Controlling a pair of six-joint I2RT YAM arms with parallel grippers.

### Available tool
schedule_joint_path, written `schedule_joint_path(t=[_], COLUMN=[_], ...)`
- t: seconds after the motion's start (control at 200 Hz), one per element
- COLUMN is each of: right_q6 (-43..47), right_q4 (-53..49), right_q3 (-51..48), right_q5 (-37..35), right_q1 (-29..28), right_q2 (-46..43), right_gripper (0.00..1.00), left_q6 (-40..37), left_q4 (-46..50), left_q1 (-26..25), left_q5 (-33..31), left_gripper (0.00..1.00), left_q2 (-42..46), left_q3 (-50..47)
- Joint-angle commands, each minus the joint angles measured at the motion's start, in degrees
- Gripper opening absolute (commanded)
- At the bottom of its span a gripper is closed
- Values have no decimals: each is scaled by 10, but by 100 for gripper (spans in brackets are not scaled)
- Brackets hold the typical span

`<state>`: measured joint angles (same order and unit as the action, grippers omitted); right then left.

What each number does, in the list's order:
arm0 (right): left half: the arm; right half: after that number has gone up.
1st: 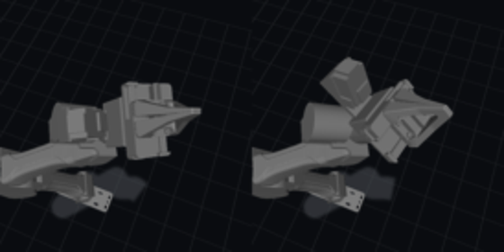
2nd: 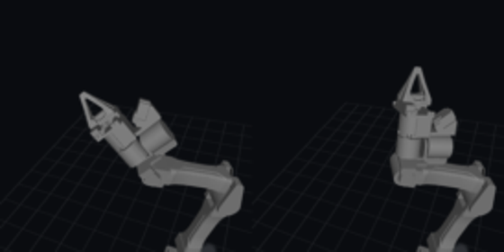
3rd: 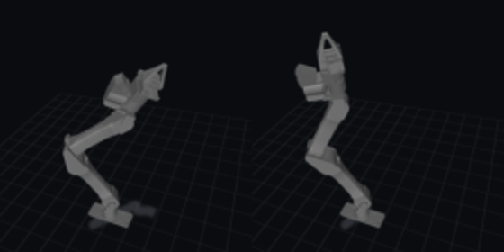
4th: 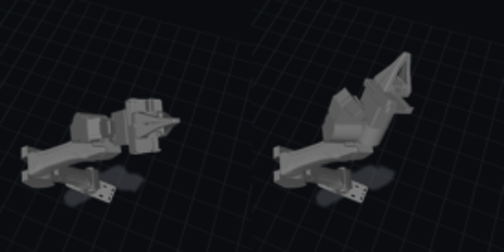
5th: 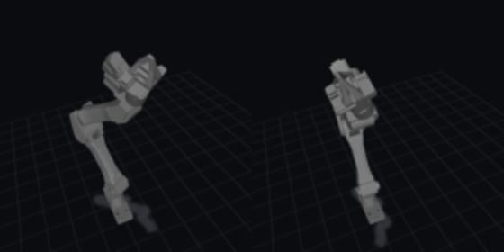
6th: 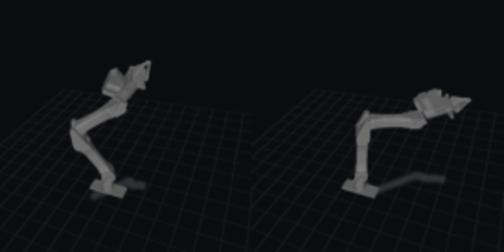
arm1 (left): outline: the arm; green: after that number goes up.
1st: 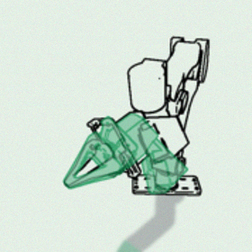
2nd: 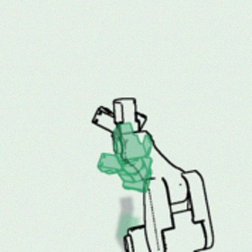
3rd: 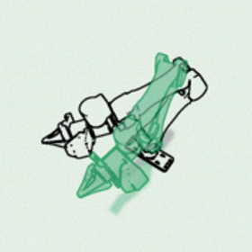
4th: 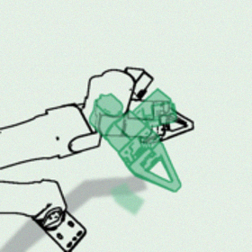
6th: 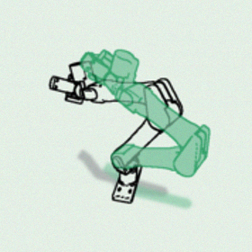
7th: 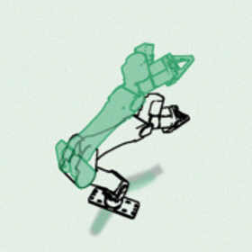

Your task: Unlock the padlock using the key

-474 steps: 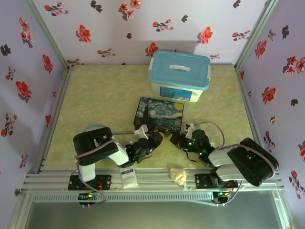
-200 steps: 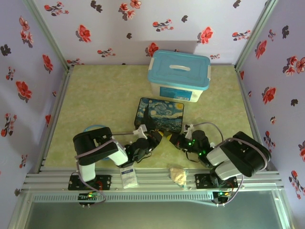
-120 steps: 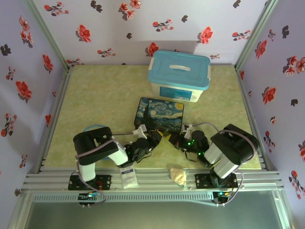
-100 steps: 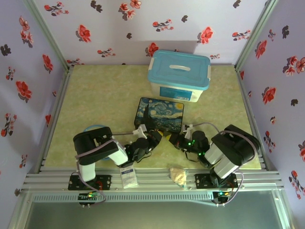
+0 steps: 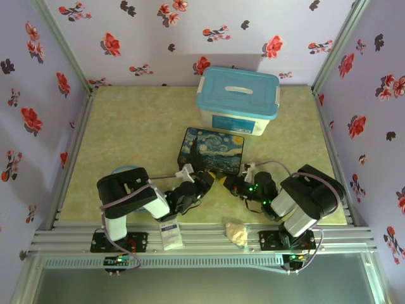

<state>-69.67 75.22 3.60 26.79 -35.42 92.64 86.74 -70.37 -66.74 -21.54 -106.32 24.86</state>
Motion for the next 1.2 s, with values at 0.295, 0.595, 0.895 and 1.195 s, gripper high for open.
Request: schedule_joint_path(t=[0.295,0.595,0.895,1.195], right_q6=[11,-12,5,-14], right_q4=[12,41,-4,-7], right_q3=[33,47,53,69], right_q5=[138,190,213,216], right_q1=[60,102,122,110], right_q2=[1,40,12,-1], right_gripper=[0,0,0,0], left_q6=[1,-2,-5,-14], left_q4=[-49,-50,-51,-51], left_q1=[-1,0,0,10], left_q5=[112,168,204,225], left_gripper=[0,0,0,0], left_q2=[30,33,27,20], left_q3=[44,68,45,26])
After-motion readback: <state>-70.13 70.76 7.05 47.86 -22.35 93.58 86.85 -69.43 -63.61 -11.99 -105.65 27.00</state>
